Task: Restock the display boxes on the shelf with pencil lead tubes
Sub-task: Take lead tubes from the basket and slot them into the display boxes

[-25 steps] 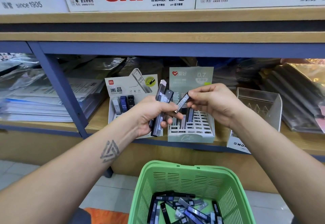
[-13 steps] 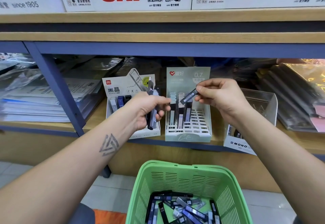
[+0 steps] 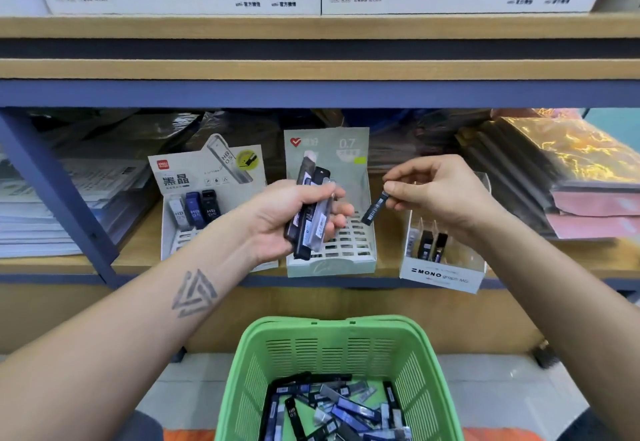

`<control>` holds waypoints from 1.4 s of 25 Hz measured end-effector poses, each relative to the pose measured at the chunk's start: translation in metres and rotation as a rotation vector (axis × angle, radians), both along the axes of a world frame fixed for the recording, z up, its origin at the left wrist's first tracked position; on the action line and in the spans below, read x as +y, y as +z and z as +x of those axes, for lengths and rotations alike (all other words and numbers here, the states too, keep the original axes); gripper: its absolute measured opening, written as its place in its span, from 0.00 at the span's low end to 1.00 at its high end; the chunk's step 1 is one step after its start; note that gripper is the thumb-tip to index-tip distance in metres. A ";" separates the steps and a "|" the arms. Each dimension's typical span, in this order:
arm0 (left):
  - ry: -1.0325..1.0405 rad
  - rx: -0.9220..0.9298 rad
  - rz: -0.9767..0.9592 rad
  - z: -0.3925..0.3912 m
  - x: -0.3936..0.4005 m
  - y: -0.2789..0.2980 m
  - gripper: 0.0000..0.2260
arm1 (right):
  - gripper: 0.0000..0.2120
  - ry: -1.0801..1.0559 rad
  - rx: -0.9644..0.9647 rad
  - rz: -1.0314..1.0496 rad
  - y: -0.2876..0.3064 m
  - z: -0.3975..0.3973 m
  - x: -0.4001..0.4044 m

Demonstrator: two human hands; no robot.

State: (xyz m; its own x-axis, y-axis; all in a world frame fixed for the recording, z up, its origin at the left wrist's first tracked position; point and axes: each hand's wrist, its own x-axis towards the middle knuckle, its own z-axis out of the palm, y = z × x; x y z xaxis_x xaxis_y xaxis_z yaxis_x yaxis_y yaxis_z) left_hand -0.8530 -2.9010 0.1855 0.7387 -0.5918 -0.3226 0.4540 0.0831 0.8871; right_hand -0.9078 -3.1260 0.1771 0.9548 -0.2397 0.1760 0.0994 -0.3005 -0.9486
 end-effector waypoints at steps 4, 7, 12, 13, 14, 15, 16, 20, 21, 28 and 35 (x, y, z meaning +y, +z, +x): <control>-0.064 -0.027 0.083 -0.011 -0.035 -0.015 0.10 | 0.05 -0.130 -0.002 -0.198 -0.002 -0.025 -0.036; -0.088 -0.060 0.126 -0.016 -0.056 -0.026 0.10 | 0.04 -0.189 -0.014 -0.352 -0.009 -0.037 -0.056; -0.117 -0.109 0.160 -0.019 -0.085 -0.040 0.09 | 0.05 -0.231 0.033 -0.585 -0.025 -0.049 -0.069; -0.123 -0.111 0.163 -0.019 -0.088 -0.042 0.08 | 0.05 -0.237 0.033 -0.644 -0.028 -0.049 -0.069; -0.128 -0.110 0.166 -0.019 -0.091 -0.043 0.08 | 0.06 -0.243 0.026 -0.700 -0.032 -0.049 -0.068; -0.130 -0.114 0.171 -0.019 -0.093 -0.045 0.08 | 0.06 -0.247 0.015 -0.743 -0.035 -0.048 -0.067; -0.131 -0.119 0.177 -0.019 -0.094 -0.047 0.07 | 0.05 -0.251 0.007 -0.767 -0.039 -0.047 -0.066; -0.117 -0.161 0.219 -0.018 -0.097 -0.057 0.04 | 0.05 -0.234 0.019 -0.801 -0.051 -0.043 -0.059; -0.112 -0.170 0.229 -0.018 -0.097 -0.058 0.04 | 0.05 -0.229 0.032 -0.800 -0.054 -0.043 -0.058; -0.082 -0.157 0.244 -0.019 -0.101 -0.065 0.05 | 0.03 -0.200 0.095 -0.818 -0.068 -0.042 -0.048; -0.102 -0.125 0.221 -0.020 -0.100 -0.064 0.05 | 0.09 -0.215 0.132 -0.785 -0.069 -0.043 -0.046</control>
